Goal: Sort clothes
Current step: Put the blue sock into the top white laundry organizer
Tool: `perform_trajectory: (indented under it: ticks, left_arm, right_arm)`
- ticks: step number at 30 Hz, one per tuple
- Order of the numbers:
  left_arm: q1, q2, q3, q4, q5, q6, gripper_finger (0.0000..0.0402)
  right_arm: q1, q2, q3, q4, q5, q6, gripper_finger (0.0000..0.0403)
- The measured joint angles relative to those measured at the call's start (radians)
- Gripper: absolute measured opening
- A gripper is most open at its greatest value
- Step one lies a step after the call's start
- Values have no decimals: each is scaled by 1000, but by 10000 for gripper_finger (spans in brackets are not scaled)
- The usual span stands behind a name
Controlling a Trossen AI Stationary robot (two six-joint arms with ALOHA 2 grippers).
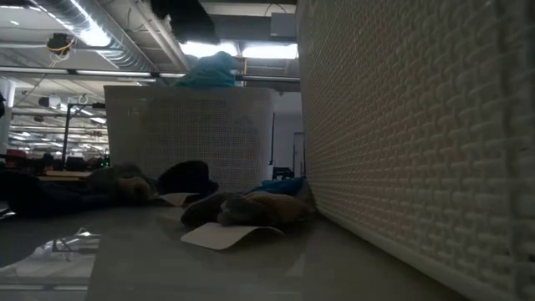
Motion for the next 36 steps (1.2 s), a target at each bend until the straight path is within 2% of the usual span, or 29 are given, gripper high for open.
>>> perform_trajectory:
  ticks: [6, 12, 20, 30, 33, 36]
  left_arm:
    - [-62, 112, -175, 295, -143, -62, 178]
    - [-46, 310, -228, 520, -293, -93, 178]
    - [13, 570, -228, 819, -298, -137, 178]
    - [80, 782, -227, 958, -276, -189, 177]
    - [80, 804, -223, 972, -277, -187, 156]
    - [80, 811, -223, 978, -277, -179, 107]
  right_arm:
    - [0, 0, 0, 1, 0, 0, 310]
    - [0, 0, 0, 10, 4, -1, 310]
    - [0, 0, 0, 13, 8, -1, 310]
    - [0, 0, 0, 12, 9, -1, 310]
    - [0, 0, 0, 9, 9, -1, 310]
    - [0, 0, 0, 6, 9, -1, 310]
